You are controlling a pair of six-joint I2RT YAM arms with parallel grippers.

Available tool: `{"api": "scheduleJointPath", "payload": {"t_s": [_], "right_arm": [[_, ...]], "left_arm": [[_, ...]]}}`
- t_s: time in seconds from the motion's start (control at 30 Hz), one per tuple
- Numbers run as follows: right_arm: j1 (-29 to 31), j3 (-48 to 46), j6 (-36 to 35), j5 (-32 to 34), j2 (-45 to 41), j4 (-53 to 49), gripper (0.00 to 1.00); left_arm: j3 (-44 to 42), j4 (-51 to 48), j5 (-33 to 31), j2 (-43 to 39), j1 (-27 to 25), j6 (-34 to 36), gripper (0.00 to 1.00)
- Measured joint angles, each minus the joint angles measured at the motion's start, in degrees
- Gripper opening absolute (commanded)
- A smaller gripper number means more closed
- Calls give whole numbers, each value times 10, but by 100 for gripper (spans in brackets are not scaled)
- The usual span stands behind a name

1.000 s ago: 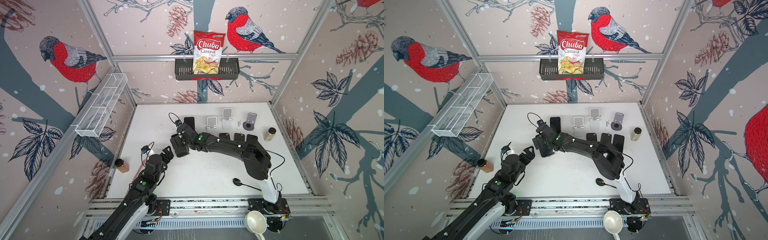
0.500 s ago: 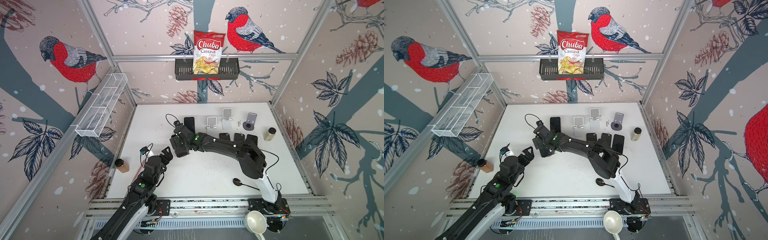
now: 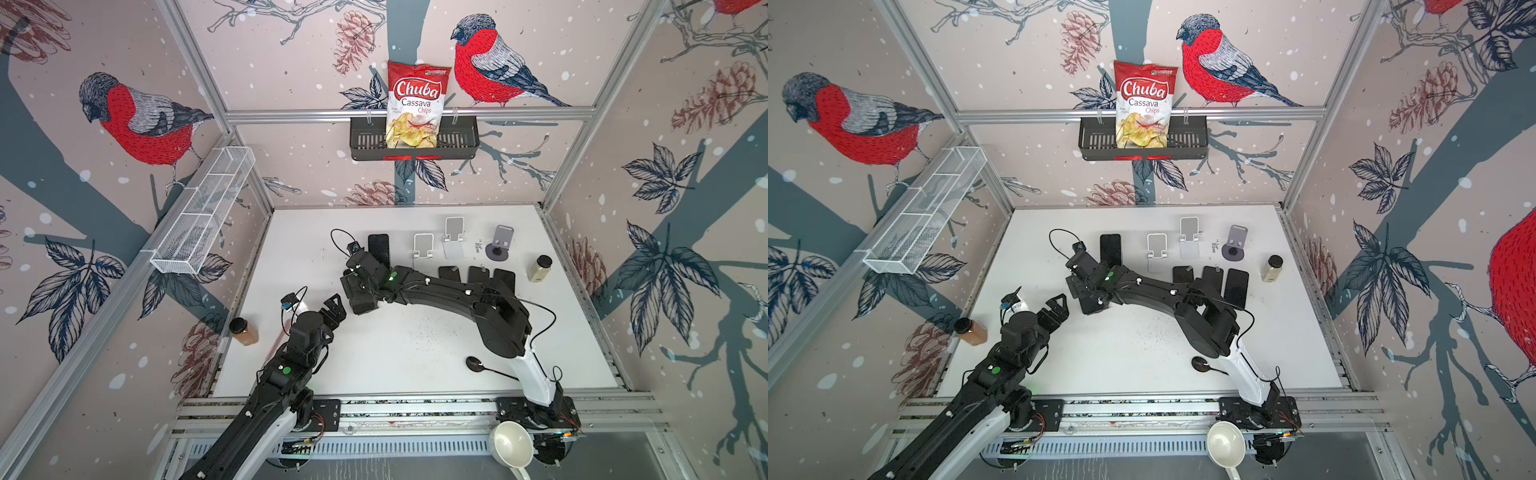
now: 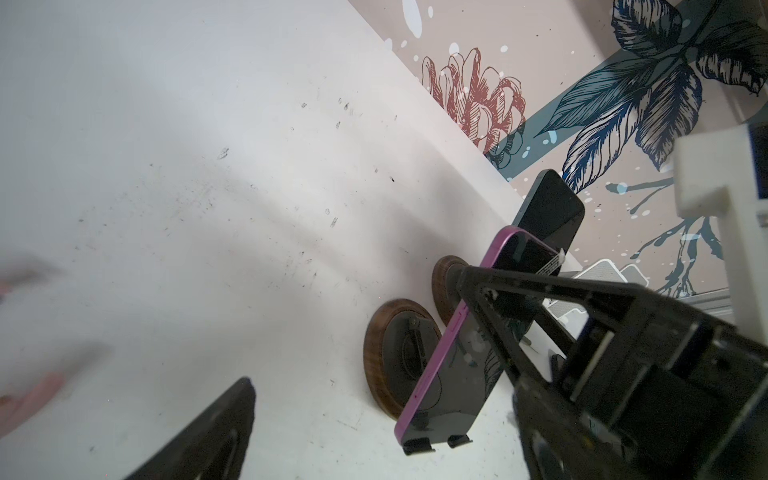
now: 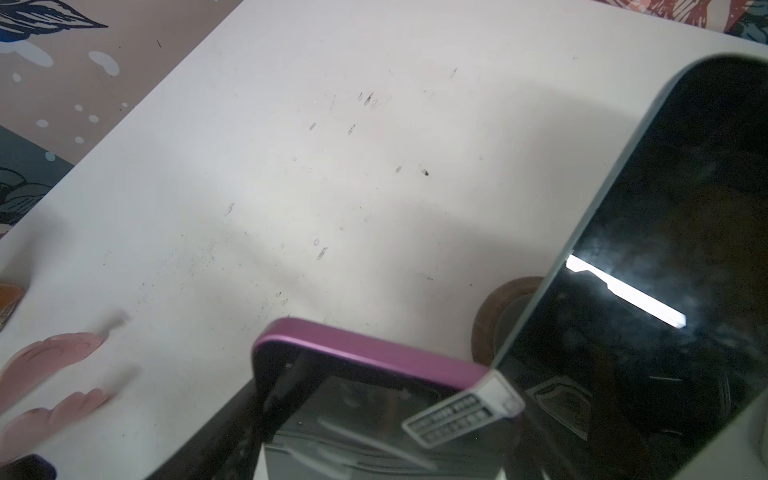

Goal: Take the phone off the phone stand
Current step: 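Close the right gripper on the purple-edged phone on its wooden-base stand, then lift the purple-edged phone off its wooden-base stand with the right gripper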

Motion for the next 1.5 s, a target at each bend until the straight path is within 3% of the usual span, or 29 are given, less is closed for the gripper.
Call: {"api": "scheduleJointPath", "payload": {"t_s": [0.5,1.5], "right_arm": [[1,1,0,0,0,2,68],[-8,-37,-2,-11,-45,7,67]], "left_arm": [[-1,11,3,17,0,2,96],[2,17,4,34,0,15,96]]}}
